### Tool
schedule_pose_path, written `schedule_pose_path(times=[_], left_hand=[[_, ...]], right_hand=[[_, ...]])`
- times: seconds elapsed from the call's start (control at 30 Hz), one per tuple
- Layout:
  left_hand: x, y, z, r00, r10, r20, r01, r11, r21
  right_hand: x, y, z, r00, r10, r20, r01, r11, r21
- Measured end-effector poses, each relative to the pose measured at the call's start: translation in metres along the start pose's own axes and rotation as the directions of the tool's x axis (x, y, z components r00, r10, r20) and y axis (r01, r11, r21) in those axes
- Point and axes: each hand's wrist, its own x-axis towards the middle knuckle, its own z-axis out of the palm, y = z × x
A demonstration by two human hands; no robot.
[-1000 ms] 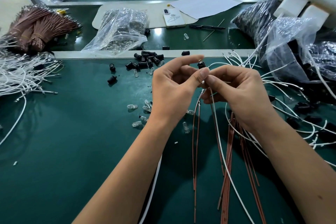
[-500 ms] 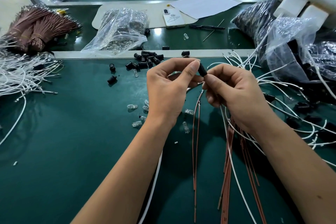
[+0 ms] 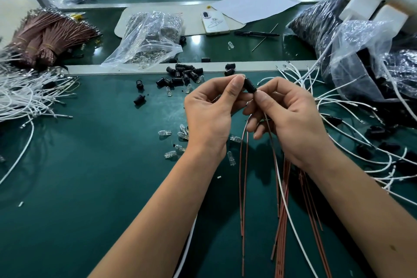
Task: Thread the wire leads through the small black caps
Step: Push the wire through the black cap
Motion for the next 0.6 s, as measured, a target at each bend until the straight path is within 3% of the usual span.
schedule_pose_path(times=[0.17,0.33,0.6], left_hand=[[-0.0021,-0.0018,0.0009,1.000,0.022,-0.017,-0.022,1.000,0.003],[-0.0023,-0.0004,0.0007,0.994,0.107,-0.014,-0.105,0.987,0.125],[-0.0006,0.0050,-0.0013,0.989,0.145,0.009,-0.144,0.969,0.203]], right_hand=[[-0.0005,0.0003,0.0033,0.999,0.038,-0.006,-0.038,0.999,0.005],[-0.0003,0.0004,0.0005,0.997,0.074,0.018,-0.071,0.991,-0.111],[-0.0010,-0.0017,-0.0042,1.000,-0.008,0.014,0.010,0.984,-0.178]])
